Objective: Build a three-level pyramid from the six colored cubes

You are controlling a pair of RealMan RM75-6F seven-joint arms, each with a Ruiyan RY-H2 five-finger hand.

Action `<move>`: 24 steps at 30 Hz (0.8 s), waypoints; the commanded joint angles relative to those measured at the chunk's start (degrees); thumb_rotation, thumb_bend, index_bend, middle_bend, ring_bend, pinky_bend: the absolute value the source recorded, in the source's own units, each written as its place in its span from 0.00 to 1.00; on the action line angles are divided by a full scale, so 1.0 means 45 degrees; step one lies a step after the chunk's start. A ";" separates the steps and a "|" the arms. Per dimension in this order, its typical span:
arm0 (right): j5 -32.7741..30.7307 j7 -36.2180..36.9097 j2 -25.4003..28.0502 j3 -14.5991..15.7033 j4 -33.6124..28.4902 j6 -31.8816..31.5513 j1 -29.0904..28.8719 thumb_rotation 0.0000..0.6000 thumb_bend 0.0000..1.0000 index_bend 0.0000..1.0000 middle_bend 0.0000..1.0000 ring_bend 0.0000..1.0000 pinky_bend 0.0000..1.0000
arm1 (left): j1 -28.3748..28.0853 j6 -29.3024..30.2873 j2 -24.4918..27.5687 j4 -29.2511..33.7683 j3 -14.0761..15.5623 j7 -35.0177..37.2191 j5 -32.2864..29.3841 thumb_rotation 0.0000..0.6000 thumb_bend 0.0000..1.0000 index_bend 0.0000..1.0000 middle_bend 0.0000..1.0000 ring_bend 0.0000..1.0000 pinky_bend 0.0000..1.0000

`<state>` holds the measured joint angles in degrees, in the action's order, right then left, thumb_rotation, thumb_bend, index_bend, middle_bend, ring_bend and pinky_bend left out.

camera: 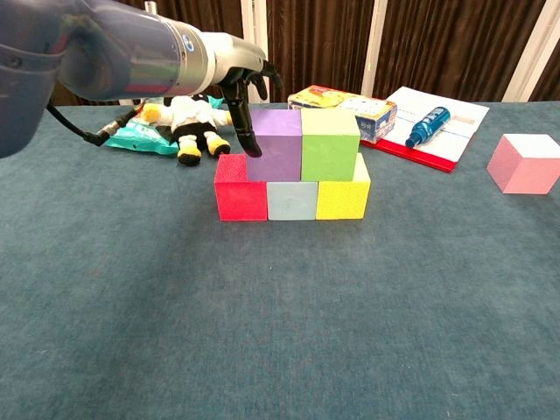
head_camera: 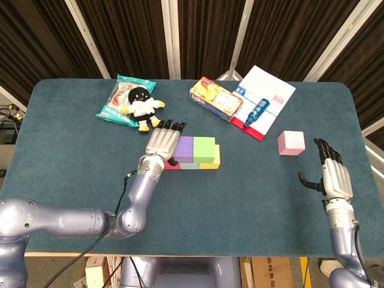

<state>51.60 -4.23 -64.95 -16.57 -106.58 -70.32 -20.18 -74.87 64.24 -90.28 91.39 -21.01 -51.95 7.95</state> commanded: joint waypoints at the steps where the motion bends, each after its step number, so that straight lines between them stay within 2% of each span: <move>1: 0.0002 0.0012 0.0008 -0.0008 -0.0013 -0.0005 0.0002 1.00 0.36 0.00 0.00 0.00 0.00 | 0.0084 0.0045 0.0171 0.0166 0.0043 -0.0004 0.0010 1.00 0.17 0.00 0.09 0.01 0.01; 17: 0.0091 0.0053 0.0087 -0.0014 -0.0183 -0.0047 0.0025 1.00 0.36 0.00 0.00 0.00 0.00 | 0.0698 0.0186 0.1614 0.1091 0.0269 0.0169 0.0161 1.00 0.17 0.00 0.09 0.01 0.01; 24: 0.0150 0.0065 0.0121 0.0017 -0.0180 -0.0024 0.0030 1.00 0.36 0.00 0.00 0.00 0.00 | 0.1592 0.0849 0.2373 0.2147 0.0454 0.1240 0.1429 1.00 0.17 0.00 0.09 0.01 0.01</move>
<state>52.27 -3.92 -64.41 -16.50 -107.38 -70.42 -20.05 -69.20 66.86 -80.81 99.39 -19.41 -48.03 12.39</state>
